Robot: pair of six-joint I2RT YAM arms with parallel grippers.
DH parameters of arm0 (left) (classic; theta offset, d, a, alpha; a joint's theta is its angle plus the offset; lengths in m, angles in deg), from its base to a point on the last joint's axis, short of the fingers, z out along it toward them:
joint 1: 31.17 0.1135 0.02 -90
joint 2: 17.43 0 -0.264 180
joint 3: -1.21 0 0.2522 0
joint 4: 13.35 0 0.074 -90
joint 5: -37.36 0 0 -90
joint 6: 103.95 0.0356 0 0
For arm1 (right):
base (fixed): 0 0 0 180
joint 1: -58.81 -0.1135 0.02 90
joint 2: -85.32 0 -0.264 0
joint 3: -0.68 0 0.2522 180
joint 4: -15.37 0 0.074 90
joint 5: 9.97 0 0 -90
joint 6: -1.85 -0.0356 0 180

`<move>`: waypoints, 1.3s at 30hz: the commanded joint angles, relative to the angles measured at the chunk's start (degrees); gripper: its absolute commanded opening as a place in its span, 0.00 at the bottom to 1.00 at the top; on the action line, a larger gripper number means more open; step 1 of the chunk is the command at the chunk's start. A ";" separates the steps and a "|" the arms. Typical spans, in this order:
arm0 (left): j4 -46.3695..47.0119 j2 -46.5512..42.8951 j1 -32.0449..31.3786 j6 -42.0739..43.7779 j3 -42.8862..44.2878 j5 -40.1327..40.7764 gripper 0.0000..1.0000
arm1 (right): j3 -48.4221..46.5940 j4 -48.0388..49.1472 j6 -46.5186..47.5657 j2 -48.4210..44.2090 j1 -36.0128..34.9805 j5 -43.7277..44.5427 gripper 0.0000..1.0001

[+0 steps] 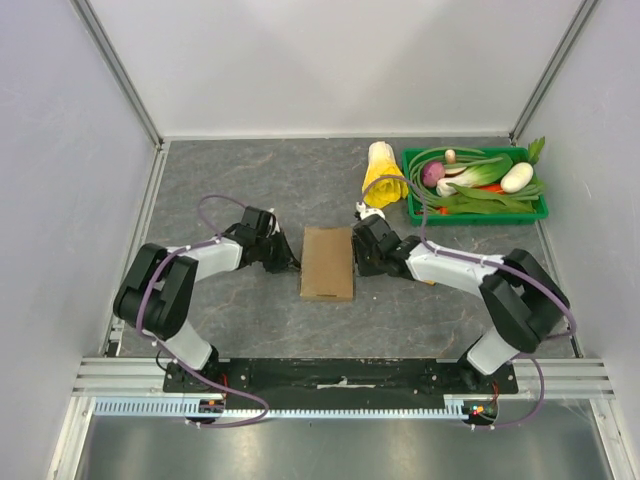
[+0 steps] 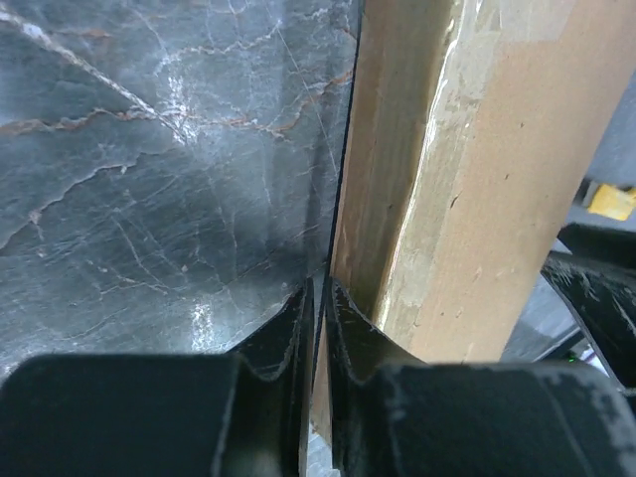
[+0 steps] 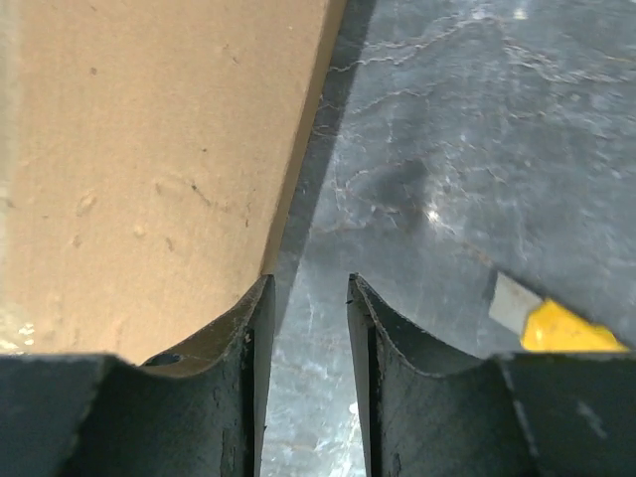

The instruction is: Unpack the express box

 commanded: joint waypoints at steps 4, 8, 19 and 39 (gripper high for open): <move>3.26 -6.56 5.05 -4.26 -3.97 0.06 0.23 | -3.14 -1.81 -7.25 -10.13 -1.68 10.97 0.51; 3.68 -11.22 5.41 0.04 -3.54 1.29 0.58 | -7.46 -1.90 -3.12 -7.24 -1.77 5.96 0.68; 3.70 -9.31 5.84 5.06 -0.64 -10.40 0.72 | -8.17 0.29 -4.07 1.29 -2.21 -0.11 0.75; 4.65 1.08 10.06 2.43 -0.90 -19.62 0.26 | -4.13 0.57 -8.02 3.40 -2.47 0.94 0.53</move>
